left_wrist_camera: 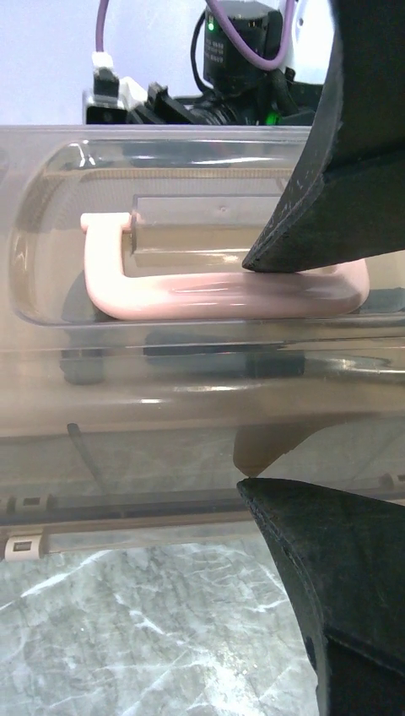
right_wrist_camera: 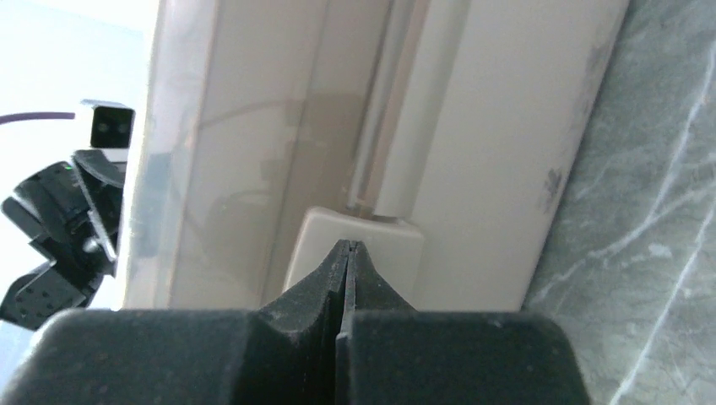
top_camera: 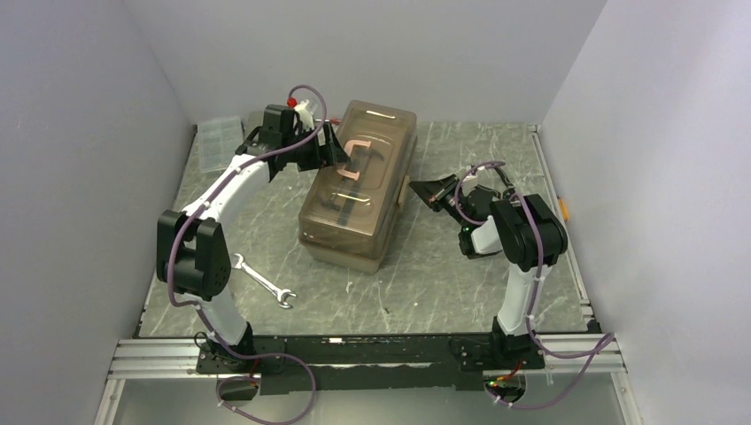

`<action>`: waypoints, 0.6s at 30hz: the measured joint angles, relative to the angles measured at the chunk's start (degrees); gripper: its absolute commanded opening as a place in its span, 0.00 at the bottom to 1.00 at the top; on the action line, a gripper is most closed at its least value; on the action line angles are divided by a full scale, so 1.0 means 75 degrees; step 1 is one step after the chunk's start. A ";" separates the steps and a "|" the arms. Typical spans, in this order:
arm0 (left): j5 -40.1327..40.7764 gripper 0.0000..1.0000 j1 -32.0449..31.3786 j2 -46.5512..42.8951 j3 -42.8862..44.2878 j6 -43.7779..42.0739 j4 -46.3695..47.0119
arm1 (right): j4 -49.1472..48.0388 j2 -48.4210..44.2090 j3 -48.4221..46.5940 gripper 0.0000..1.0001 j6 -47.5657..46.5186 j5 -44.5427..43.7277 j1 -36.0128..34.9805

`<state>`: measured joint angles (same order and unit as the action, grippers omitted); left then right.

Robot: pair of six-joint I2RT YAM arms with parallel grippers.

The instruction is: Pack the tool kit

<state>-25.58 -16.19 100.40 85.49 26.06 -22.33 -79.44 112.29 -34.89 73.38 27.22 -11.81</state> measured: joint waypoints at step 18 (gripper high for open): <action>0.0166 0.87 -0.0009 -0.0341 -0.0662 0.0221 0.0857 | 0.0714 -0.0152 -0.0108 0.00 -0.0245 -0.0761 -0.0207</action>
<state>-24.34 -16.25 97.84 80.53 27.73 -15.90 -74.08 111.15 -35.70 71.55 21.52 -13.37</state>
